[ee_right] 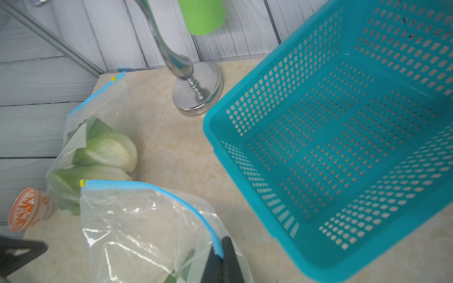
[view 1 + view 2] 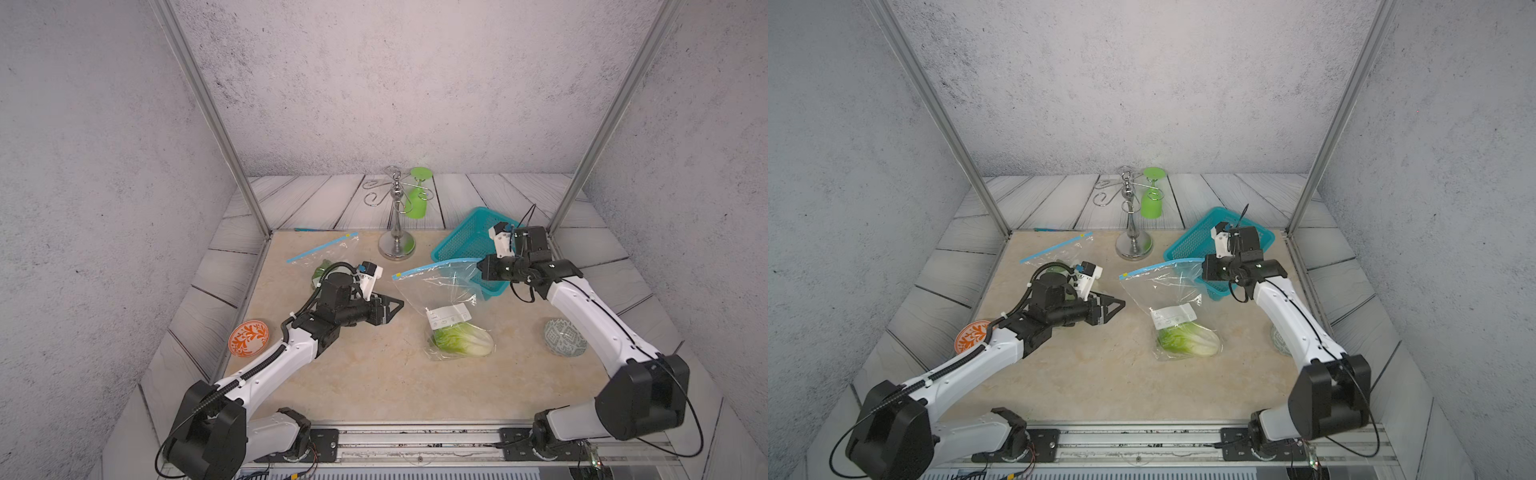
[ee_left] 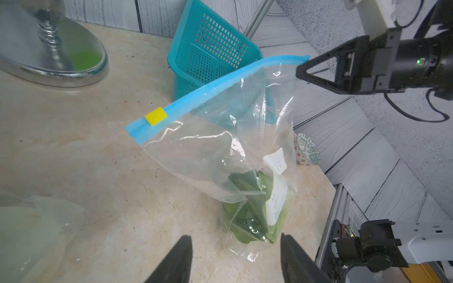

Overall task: Put the chinese cabbages into a zipper bag and zip it
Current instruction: Place the zipper food storage bag at the center of the board, then move the zipper food storage bag to the center of the board.

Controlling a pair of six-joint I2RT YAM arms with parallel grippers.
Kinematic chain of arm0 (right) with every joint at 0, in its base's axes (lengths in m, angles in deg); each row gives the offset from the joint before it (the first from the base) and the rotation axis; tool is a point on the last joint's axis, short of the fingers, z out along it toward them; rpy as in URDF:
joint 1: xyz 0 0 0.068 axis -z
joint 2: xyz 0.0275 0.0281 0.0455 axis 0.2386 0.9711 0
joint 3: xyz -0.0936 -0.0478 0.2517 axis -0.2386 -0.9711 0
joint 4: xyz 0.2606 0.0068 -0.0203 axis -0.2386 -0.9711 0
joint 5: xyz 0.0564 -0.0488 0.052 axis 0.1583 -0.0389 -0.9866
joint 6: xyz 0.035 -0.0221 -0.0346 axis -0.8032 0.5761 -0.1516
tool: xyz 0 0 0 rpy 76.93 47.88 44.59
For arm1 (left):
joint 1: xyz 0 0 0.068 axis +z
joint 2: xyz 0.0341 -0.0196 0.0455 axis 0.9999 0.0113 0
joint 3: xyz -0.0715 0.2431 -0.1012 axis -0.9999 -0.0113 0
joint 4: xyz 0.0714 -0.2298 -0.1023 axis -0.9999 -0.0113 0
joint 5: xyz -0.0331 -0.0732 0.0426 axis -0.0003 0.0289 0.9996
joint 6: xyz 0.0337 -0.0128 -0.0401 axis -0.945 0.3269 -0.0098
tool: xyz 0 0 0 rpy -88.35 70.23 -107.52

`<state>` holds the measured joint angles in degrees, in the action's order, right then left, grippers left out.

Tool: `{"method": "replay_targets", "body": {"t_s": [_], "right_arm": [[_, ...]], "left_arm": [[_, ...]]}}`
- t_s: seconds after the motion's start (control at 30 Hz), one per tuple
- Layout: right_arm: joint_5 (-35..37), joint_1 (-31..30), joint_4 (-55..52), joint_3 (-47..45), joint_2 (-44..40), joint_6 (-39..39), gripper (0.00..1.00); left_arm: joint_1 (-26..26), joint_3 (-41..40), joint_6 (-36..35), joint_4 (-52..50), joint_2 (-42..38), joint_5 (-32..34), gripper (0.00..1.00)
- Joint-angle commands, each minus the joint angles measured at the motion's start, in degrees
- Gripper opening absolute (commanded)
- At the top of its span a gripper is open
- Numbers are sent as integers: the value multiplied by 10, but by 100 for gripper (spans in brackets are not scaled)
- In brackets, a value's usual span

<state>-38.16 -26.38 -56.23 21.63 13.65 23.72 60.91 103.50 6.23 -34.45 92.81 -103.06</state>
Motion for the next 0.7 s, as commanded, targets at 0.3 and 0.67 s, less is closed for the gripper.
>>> {"method": "replay_targets", "body": {"t_s": [0.3, 0.67], "right_arm": [[95, 0, -137, -27, -74, 6, 67], [-10, -2, -24, -243, -104, -71, 69]], "left_arm": [[3, 61, -32, -154, -38, 66, 58], [3, 57, -29, -198, -100, 106, 58]]}}
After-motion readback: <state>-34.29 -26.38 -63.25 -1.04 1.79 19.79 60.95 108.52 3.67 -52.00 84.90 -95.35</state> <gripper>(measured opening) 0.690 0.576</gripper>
